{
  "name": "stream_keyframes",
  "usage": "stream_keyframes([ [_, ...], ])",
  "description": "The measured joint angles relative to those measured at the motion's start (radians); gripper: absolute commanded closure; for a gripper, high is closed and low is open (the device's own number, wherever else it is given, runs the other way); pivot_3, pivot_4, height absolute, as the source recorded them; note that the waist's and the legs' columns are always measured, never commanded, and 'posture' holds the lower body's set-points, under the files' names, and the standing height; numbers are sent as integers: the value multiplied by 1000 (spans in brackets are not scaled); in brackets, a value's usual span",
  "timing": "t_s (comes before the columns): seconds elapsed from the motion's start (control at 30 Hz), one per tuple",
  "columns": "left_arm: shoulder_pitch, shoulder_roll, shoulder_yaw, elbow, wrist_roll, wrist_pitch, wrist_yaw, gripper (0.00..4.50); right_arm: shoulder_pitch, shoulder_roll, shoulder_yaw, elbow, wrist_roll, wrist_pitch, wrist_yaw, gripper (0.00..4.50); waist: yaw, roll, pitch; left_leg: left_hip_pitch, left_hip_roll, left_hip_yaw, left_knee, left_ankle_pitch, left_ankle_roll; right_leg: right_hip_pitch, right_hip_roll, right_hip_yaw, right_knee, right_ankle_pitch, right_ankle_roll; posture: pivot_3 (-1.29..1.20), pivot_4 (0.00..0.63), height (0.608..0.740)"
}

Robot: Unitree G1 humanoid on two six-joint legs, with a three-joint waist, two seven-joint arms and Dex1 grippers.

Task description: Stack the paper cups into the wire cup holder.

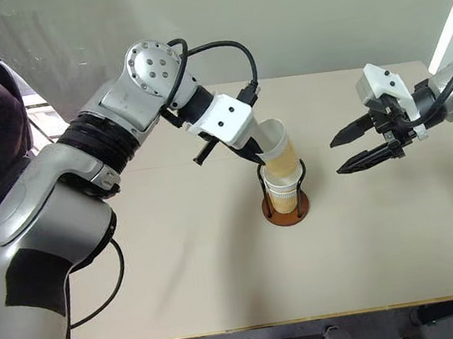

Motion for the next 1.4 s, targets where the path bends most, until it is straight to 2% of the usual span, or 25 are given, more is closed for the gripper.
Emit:
stream_keyframes([
  [0.03, 1, -4, 10, 3, 0, 5, 0, 3894, 0, 0, 0, 0, 0, 0, 0, 1590, 0, 0, 0, 0, 0, 0, 0, 0, 0, 0, 0, 0, 0, 0, 0, 0, 150, 740],
  [0.17, 2, -12, 30, 4, 0, 15, 0, 2591, 0, 0, 0, 0, -1, 0, 0, 1590, 0, 0, 0, 0, -1, 1, 0, 0, 0, 0, 1, 0, 0, 0, 0, 0, 150, 740],
  [0.4, 14, -9, 48, 1, 10, 15, 0, 123, 0, 0, 0, 1, -8, -1, 0, 1590, 0, 0, 0, 0, -1, 0, 0, 0, 0, 0, 0, 0, 0, 0, 1, 0, 150, 740],
  [0.43, 20, -13, 66, 4, 12, 15, 0, 20, 0, 0, 0, 3, -9, -2, 0, 1590, 0, 0, 0, 0, -1, 0, 0, 0, 0, 0, 0, 0, 0, 0, 1, 0, 150, 740],
  [0.5, 25, -27, 112, 18, 10, 33, 0, 20, 0, 2, -2, 6, -9, -3, 0, 1590, 0, 0, 0, 0, -1, 0, 1, 0, 0, 0, 0, 0, 0, 0, 1, 0, 150, 740],
  [0.6, 29, -47, 252, 73, 8, 116, 0, 20, 6, 22, -14, 17, -12, 1, -3, 1590, -1, 0, 0, 0, -1, 1, 1, 0, 1, 0, 0, 0, 0, 0, 1, 0, 150, 740],
  [0.77, 55, -26, 486, 173, -10, 369, 4, 20, 19, 54, -47, 59, -33, 2, -35, 1590, -3, 0, 0, 1, 1, 0, 0, 0, 1, 0, 0, 0, 0, 0, 1, 0, 150, 740],
  [0.87, 137, 45, 511, 97, -80, 592, 1, 20, 41, 62, -57, 61, -41, 2, -38, 1590, -5, 1, 0, 2, 1, 2, -2, 0, 0, 0, 1, 0, 0, 0, 1, 0, 150, 740],
  [0.97, 258, 154, 466, -19, -142, 715, 1, 20, 67, 60, -65, 63, -46, 4, -30, 1590, -7, 2, 0, 1, 4, 3, -2, 1, -1, -1, 3, 2, 0, 0, 1, 0, 150, 740],
  [1.07, 335, 215, 415, -83, -161, 745, 0, 20, 79, 62, -78, 73, -51, -14, -28, 1590, -5, 2, 0, 1, 4, 0, -1, 1, -2, -2, 4, 1, 1, -1, 0, 0, 150, 740],
  [1.13, 358, 219, 433, -70, -157, 744, 0, 20, 80, 80, -95, 111, -71, -41, -56, 1590, 1, 1, 0, 1, 3, -2, 0, 2, -2, -1, 6, 0, 2, 0, -2, 0, 150, 740],
  [1.23, 363, 191, 516, 17, -120, 723, 5, 20, 88, 119, -109, 173, -101, -77, -120, 1590, 5, 1, 0, 2, 3, -3, 2, 2, -2, 0, 4, 1, 3, 3, -5, 0, 150, 740],
  [1.4, 371, 146, 651, 144, -46, 663, 102, 20, 99, 135, -131, 276, -146, -139, -189, 1590, 2, 1, 0, 2, 2, 0, 3, 3, 0, 0, 3, 1, 2, 7, -5, 0, 150, 740],
])
